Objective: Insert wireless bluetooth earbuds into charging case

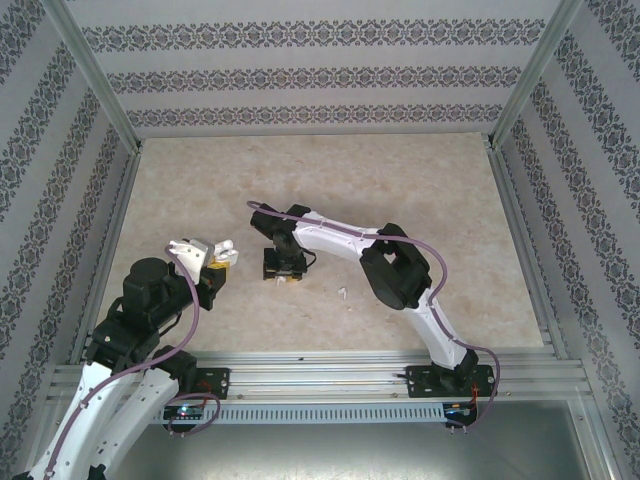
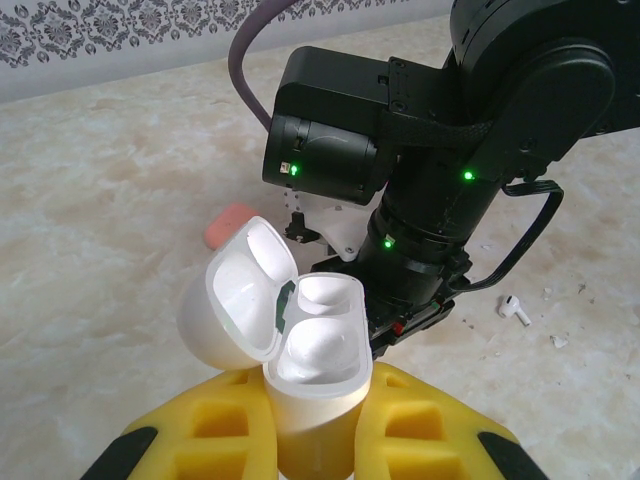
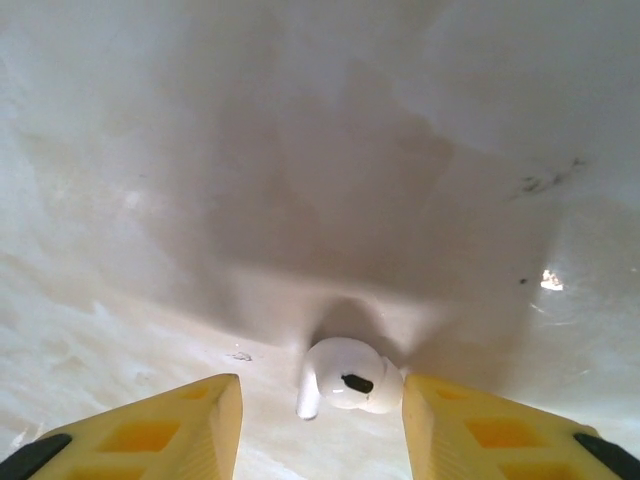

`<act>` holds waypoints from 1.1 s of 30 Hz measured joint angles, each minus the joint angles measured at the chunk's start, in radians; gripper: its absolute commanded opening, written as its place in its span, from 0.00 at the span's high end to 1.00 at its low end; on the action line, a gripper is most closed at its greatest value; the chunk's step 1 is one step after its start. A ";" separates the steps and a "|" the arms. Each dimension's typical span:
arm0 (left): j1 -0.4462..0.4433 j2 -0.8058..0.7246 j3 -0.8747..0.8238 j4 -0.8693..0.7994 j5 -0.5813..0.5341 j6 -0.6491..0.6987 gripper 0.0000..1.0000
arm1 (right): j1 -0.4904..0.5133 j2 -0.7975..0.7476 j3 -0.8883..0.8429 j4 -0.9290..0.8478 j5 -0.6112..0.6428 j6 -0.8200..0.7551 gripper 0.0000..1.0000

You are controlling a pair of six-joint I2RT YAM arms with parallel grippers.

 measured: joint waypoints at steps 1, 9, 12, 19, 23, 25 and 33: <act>0.000 0.000 0.000 0.000 0.000 0.001 1.00 | 0.000 0.002 0.001 0.000 -0.003 0.003 0.57; 0.000 0.000 0.000 0.000 0.000 0.007 1.00 | -0.001 0.035 0.039 -0.009 -0.006 0.002 0.62; 0.000 0.000 0.000 0.000 0.000 0.008 1.00 | -0.001 0.047 0.063 -0.016 -0.004 -0.002 0.66; 0.000 0.000 -0.004 0.000 0.003 0.009 1.00 | -0.001 0.080 0.122 -0.046 -0.001 -0.037 0.72; 0.000 0.000 -0.004 0.000 0.004 0.011 1.00 | -0.001 0.082 0.135 -0.068 0.014 -0.060 0.72; 0.000 0.000 -0.004 0.000 0.004 0.011 1.00 | -0.001 0.082 0.135 -0.077 0.024 -0.075 0.72; 0.000 0.001 -0.010 0.010 0.023 0.010 1.00 | -0.001 0.072 0.135 -0.112 0.089 -0.121 0.71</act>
